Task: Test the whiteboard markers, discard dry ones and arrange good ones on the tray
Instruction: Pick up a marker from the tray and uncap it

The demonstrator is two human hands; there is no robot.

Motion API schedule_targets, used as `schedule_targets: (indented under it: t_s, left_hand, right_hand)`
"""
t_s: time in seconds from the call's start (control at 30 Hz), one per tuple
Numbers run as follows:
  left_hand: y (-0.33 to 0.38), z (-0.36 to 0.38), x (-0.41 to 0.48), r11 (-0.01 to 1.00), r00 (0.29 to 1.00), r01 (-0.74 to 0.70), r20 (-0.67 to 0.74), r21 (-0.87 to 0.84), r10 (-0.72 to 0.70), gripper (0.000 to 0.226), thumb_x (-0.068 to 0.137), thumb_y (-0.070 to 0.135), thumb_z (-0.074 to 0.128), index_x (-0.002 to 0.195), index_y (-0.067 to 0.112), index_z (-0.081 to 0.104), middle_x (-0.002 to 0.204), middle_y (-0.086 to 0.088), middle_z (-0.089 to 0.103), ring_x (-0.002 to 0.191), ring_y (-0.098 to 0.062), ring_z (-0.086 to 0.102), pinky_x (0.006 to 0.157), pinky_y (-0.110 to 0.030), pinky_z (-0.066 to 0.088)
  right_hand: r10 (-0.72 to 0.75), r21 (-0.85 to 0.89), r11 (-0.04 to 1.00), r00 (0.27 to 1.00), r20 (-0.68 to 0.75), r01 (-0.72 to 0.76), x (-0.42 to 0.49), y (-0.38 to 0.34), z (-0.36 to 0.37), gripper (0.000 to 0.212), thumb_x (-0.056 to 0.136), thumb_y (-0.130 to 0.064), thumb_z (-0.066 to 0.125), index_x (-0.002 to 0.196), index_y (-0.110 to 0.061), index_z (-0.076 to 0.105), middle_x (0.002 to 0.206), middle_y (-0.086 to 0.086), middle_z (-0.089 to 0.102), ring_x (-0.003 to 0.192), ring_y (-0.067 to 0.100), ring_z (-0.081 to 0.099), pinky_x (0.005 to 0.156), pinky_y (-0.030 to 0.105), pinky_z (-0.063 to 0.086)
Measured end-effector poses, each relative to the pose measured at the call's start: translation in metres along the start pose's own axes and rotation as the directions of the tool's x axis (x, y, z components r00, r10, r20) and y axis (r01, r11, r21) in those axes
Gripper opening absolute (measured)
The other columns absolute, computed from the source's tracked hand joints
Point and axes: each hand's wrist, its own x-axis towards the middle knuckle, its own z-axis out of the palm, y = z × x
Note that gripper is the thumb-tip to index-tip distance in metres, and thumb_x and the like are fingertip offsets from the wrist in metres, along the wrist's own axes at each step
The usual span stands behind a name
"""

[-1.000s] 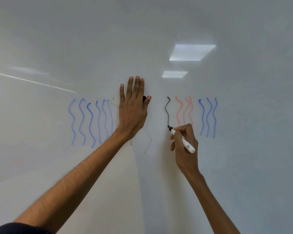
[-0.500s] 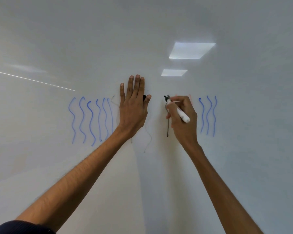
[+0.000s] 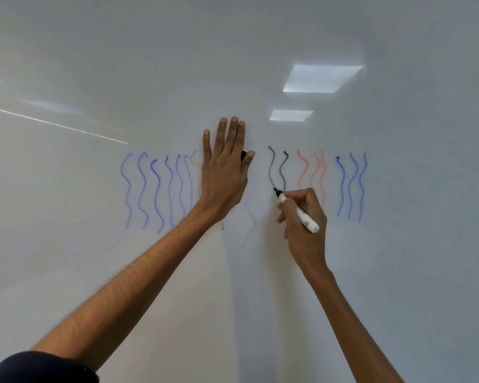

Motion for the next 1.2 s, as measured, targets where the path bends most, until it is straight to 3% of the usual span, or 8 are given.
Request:
schedule_targets:
  t_s: [0.1, 0.2, 0.3, 0.4, 0.53, 0.67, 1.2]
  left_hand:
    - [0.0, 0.0, 0.0, 1.0, 1.0, -0.003, 0.008, -0.004, 0.003, 0.057, 0.106, 0.037, 0.028, 0.155, 0.01, 0.018, 0.163, -0.006, 0.015, 0.151, -0.022, 0.005, 0.123, -0.046, -0.002]
    - [-0.002, -0.001, 0.0, 1.0, 1.0, -0.013, 0.012, 0.005, 0.013, 0.056, 0.106, 0.037, 0.028, 0.155, 0.01, 0.019, 0.163, -0.006, 0.016, 0.151, -0.022, 0.006, 0.123, -0.046, -0.002]
    - [-0.003, -0.002, 0.0, 1.0, 1.0, -0.018, 0.018, -0.007, 0.019, 0.056, 0.106, 0.036, 0.028, 0.155, 0.01, 0.018, 0.163, -0.006, 0.015, 0.151, -0.021, 0.005, 0.123, -0.044, -0.003]
    - [-0.004, -0.003, 0.0, 0.998, 0.999, -0.029, 0.024, -0.059, 0.03, 0.055, 0.106, 0.034, 0.029, 0.155, 0.01, 0.017, 0.163, -0.006, 0.014, 0.151, -0.019, 0.006, 0.123, -0.042, -0.003]
    - [-0.007, -0.004, 0.001, 0.997, 0.999, -0.039, 0.014, -0.06, 0.04, 0.055, 0.106, 0.033, 0.031, 0.154, 0.01, 0.018, 0.162, -0.006, 0.015, 0.151, -0.02, 0.007, 0.123, -0.041, -0.003]
    - [-0.01, -0.005, 0.001, 0.998, 0.998, -0.054, 0.006, -0.029, 0.055, 0.055, 0.106, 0.034, 0.032, 0.154, 0.01, 0.02, 0.162, -0.005, 0.016, 0.151, -0.021, 0.006, 0.122, -0.04, -0.006]
    - [-0.008, -0.006, -0.002, 0.999, 0.997, -0.046, 0.061, -0.026, 0.047, 0.057, 0.106, 0.037, 0.026, 0.155, 0.009, 0.017, 0.163, -0.007, 0.014, 0.151, -0.021, 0.003, 0.122, -0.044, -0.007]
  right_hand:
    - [-0.012, -0.062, 0.998, 1.0, 0.0, 0.012, -0.018, 0.009, -0.007, 0.009, 0.093, -0.011, 0.058, 0.085, -0.012, 0.056, 0.07, 0.015, 0.059, 0.061, 0.042, 0.054, 0.047, 0.044, 0.044]
    - [0.029, -0.099, 0.995, 0.999, -0.014, -0.031, -0.026, 0.012, -0.009, 0.013, 0.087, -0.021, 0.059, 0.078, -0.012, 0.056, 0.066, 0.011, 0.06, 0.061, 0.04, 0.054, 0.054, 0.054, 0.046]
    - [-0.016, -0.073, 0.997, 1.0, -0.026, 0.014, -0.014, 0.0, -0.007, 0.011, 0.09, -0.017, 0.061, 0.081, -0.011, 0.057, 0.069, 0.009, 0.063, 0.063, 0.036, 0.057, 0.055, 0.052, 0.048]
    - [-0.11, -0.033, 0.994, 0.993, -0.032, 0.109, 0.016, -0.017, 0.003, 0.006, 0.095, -0.016, 0.062, 0.096, -0.011, 0.058, 0.082, 0.006, 0.066, 0.067, 0.028, 0.063, 0.055, 0.041, 0.052]
    - [-0.116, -0.032, 0.993, 0.993, 0.028, 0.117, 0.05, -0.028, 0.024, 0.016, 0.096, -0.024, 0.062, 0.105, -0.012, 0.057, 0.093, 0.004, 0.067, 0.081, 0.023, 0.067, 0.068, 0.037, 0.057]
    - [-0.117, -0.07, 0.99, 0.989, 0.085, 0.123, 0.054, -0.02, 0.032, 0.017, 0.095, -0.024, 0.061, 0.107, -0.012, 0.056, 0.094, 0.0, 0.066, 0.079, 0.022, 0.067, 0.061, 0.033, 0.055]
    - [0.064, -0.047, 0.997, 0.998, 0.01, -0.063, -0.033, 0.009, 0.009, 0.009, 0.094, -0.016, 0.062, 0.092, -0.018, 0.053, 0.077, 0.008, 0.062, 0.067, 0.036, 0.06, 0.048, 0.048, 0.047]
